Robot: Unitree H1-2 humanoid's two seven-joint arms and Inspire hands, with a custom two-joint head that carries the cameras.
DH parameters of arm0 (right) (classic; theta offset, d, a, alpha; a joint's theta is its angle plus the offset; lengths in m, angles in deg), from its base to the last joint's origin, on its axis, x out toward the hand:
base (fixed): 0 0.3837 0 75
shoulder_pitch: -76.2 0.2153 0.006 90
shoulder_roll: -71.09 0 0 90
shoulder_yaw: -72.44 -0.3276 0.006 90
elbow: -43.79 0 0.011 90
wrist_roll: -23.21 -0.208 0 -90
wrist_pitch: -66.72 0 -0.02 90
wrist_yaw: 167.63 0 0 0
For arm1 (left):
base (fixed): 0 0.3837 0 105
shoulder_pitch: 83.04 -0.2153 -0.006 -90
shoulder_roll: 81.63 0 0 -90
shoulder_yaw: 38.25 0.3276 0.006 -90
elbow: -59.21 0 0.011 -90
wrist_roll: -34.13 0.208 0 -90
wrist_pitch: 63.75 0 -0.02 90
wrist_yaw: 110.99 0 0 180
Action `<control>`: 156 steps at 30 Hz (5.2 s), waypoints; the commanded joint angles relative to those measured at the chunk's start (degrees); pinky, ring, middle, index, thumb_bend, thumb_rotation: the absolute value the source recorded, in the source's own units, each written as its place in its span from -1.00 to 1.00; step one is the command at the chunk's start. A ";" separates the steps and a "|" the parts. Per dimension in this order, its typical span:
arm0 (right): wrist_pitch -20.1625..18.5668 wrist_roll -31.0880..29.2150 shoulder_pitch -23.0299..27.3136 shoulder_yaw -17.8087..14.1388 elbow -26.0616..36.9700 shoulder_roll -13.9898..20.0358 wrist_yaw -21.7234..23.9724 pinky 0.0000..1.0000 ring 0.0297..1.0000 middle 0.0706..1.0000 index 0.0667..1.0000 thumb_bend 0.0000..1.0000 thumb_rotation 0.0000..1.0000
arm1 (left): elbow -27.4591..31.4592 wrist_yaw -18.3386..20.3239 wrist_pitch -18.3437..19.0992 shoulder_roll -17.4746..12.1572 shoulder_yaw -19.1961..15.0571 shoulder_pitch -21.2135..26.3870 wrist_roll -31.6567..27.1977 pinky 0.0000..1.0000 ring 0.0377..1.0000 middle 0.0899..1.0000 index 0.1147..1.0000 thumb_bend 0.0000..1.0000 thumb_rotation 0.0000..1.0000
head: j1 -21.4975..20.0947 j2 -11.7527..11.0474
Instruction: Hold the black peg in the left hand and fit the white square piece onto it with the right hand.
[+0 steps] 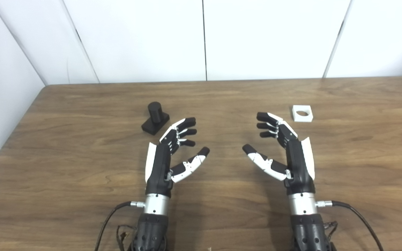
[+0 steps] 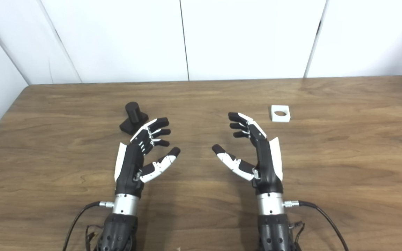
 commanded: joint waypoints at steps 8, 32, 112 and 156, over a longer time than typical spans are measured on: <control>0.37 0.35 -4.17 -0.81 -4.21 1.11 -0.80 0.24 0.41 0.48 0.46 0.20 -0.55 | 1.37 -0.41 -0.96 -0.01 -0.25 0.68 -0.06 0.20 0.45 0.53 0.44 0.09 -0.94 | 0.41 -0.02; 2.36 -1.90 -3.50 -1.57 -5.97 2.75 -0.75 0.25 0.41 0.46 0.44 0.21 -0.49 | 1.51 -5.32 -0.06 1.05 -0.64 1.66 8.92 0.18 0.41 0.49 0.37 0.15 -0.85 | 7.89 -0.81; -0.29 -1.55 -3.56 -2.45 -4.13 3.45 -0.16 0.20 0.37 0.48 0.41 0.21 -0.53 | -17.83 -12.81 31.66 -15.07 1.73 21.81 34.00 1.00 1.00 1.00 0.33 0.85 0.07 | 6.38 0.36; 0.78 -3.13 -5.23 -3.45 -2.07 4.59 0.75 0.21 0.39 0.49 0.40 0.18 -0.41 | -22.95 -18.84 33.52 -14.89 3.65 22.42 32.77 0.98 0.99 0.86 0.02 0.49 -0.21 | 6.63 1.85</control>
